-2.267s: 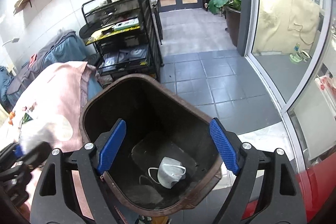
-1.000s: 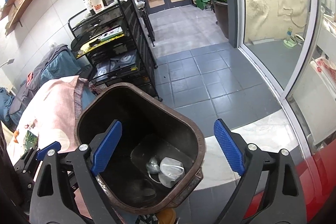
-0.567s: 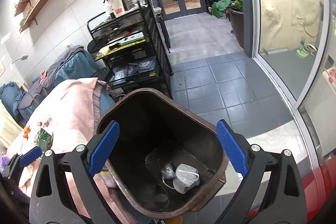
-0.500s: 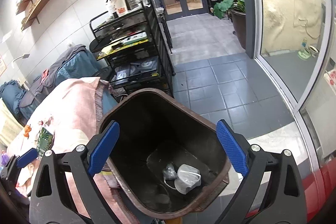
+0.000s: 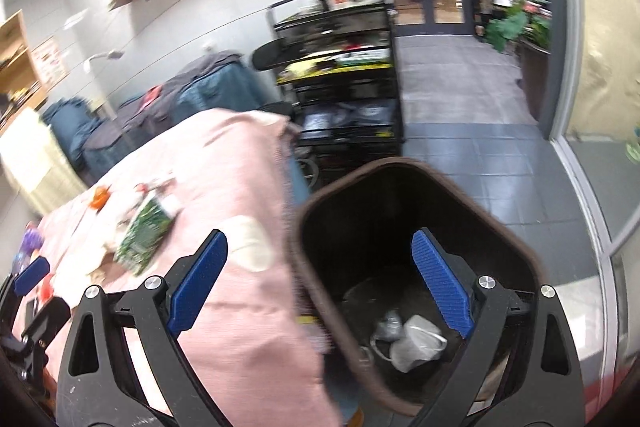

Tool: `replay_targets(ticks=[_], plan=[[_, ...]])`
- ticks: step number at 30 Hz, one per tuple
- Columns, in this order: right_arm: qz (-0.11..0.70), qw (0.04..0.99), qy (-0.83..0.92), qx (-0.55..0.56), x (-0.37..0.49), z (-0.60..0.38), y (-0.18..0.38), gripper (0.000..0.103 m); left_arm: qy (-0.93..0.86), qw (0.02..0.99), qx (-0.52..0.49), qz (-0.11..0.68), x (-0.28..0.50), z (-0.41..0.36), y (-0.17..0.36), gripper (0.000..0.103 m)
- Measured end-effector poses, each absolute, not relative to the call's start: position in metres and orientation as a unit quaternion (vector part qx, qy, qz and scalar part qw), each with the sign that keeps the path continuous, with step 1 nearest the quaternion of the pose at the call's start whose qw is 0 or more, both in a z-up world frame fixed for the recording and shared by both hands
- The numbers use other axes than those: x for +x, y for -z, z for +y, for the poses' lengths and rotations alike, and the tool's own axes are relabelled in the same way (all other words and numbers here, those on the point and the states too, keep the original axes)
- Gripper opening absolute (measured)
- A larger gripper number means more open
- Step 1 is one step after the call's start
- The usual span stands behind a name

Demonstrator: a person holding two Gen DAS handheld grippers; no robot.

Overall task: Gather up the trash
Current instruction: 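Move both tools back over the bedspread, then grasp the orange foam net with the left tool while the right tool grasps crumpled paper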

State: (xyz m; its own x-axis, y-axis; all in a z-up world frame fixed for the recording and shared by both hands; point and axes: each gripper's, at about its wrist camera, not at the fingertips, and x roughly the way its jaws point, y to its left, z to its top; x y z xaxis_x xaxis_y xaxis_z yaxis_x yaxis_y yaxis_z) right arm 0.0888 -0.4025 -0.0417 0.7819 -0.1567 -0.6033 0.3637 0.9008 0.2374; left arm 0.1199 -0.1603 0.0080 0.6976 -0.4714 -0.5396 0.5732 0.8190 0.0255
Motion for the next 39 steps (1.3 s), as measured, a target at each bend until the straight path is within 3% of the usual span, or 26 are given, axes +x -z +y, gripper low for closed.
replay_targets(ticks=[26, 31, 39], plan=[[0.367, 0.917, -0.143, 0.053, 0.168, -0.175, 0.048, 0.092, 0.007, 0.944, 0.006, 0.328, 0.165, 0.1, 0.038, 0.097], [0.389, 0.899, -0.201, -0.013, 0.175, -0.116, 0.056, 0.092, -0.03, 0.936, -0.013, 0.351, 0.198, 0.149, 0.046, 0.097], [0.393, 0.871, -0.204, -0.213, 0.19, -0.035, 0.09, 0.092, -0.029, 0.921, 0.019, 0.387, 0.245, 0.163, 0.065, 0.095]])
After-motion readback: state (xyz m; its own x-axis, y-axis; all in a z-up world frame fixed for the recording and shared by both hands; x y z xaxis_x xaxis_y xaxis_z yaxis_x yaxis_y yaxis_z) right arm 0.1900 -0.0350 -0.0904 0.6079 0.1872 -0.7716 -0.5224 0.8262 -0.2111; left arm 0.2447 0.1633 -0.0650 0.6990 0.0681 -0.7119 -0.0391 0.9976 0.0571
